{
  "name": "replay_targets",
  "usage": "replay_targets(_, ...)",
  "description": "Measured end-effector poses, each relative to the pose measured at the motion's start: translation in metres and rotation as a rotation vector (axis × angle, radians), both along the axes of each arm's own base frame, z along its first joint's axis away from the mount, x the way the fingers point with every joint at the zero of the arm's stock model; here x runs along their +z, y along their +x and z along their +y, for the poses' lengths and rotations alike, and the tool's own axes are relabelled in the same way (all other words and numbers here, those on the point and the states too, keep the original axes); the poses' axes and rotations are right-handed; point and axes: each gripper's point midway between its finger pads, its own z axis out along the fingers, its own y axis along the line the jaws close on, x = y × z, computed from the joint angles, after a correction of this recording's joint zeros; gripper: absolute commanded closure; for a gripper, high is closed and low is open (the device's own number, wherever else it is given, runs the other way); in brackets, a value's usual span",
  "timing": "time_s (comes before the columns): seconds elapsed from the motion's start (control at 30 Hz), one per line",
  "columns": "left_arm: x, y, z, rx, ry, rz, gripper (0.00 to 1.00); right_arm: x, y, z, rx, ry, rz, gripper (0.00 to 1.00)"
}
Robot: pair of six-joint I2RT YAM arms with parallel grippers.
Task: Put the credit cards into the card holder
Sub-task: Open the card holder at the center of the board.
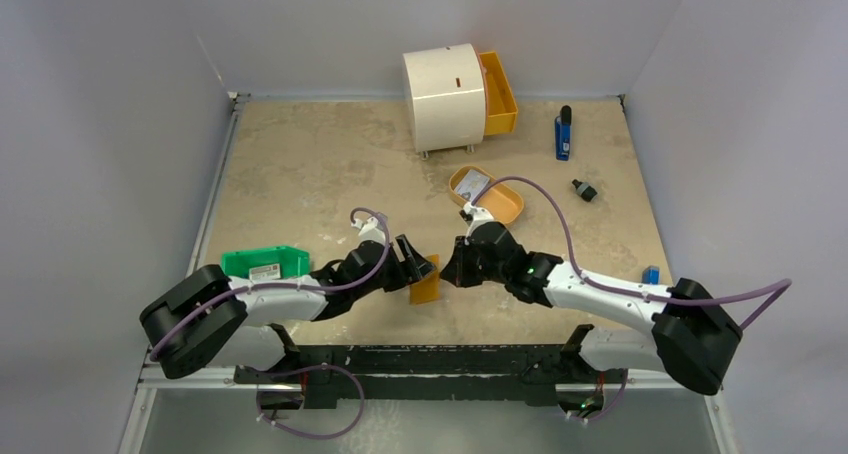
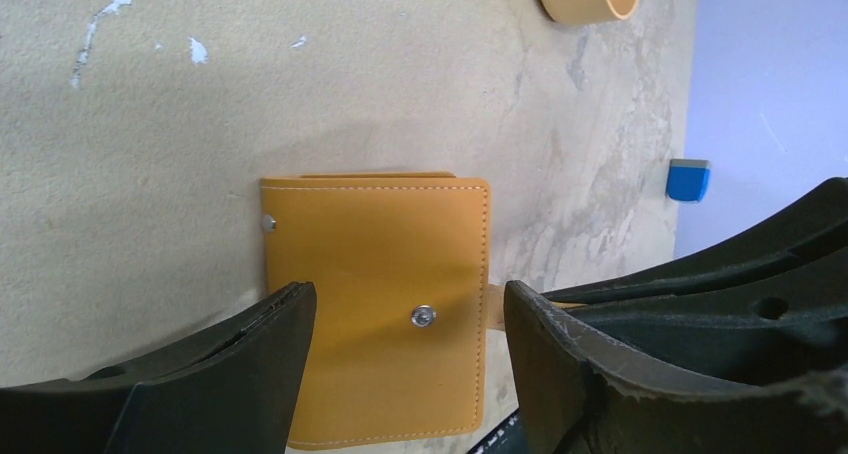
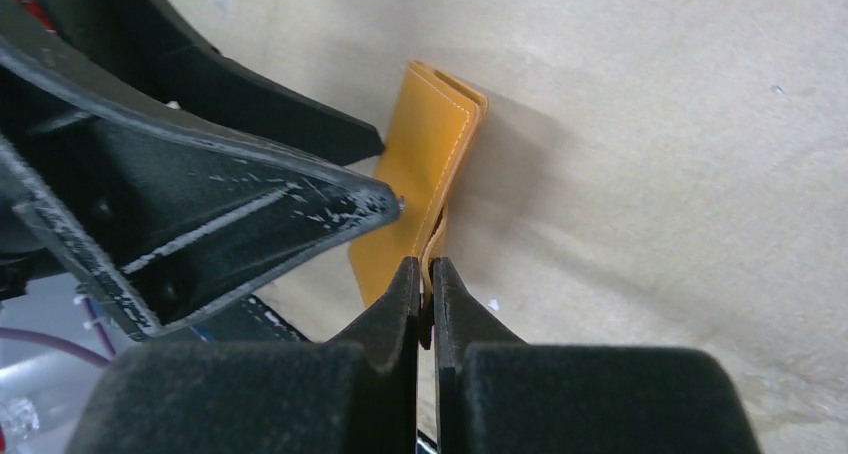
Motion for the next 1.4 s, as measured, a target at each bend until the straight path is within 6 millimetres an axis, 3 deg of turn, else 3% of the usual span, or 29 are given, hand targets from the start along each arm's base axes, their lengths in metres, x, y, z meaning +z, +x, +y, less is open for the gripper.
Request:
replay_targets(0.37,0.003,-0.008,0.0,-0.029,0.013,-0.005,0.31,0.022,0.0,0.013,0.027,0.092,-0.072,1.0)
replay_targets(0.63,0.004,-0.007,0.004,-0.015,0.032,-0.011,0.47,0.027,0.0,0.012,0.037,0.101,-0.096,1.0)
replay_targets(0.87,0.012,-0.003,0.013,0.02,0.045,-0.034,0.51,0.025,0.0,0.01,0.033,0.097,-0.098,1.0)
replay_targets(1.03,0.015,-0.002,0.018,0.037,0.056,-0.043,0.68,0.021,0.001,0.007,0.02,0.085,-0.101,1.0)
replay_targets(1.2,0.014,0.001,0.021,0.051,0.078,-0.059,0.97,0.017,0.003,0.001,-0.006,0.059,-0.103,1.0)
replay_targets(1.4,-0.006,-0.001,0.039,0.078,0.179,-0.027,1.0,-0.002,0.001,-0.017,-0.088,-0.02,-0.039,1.0)
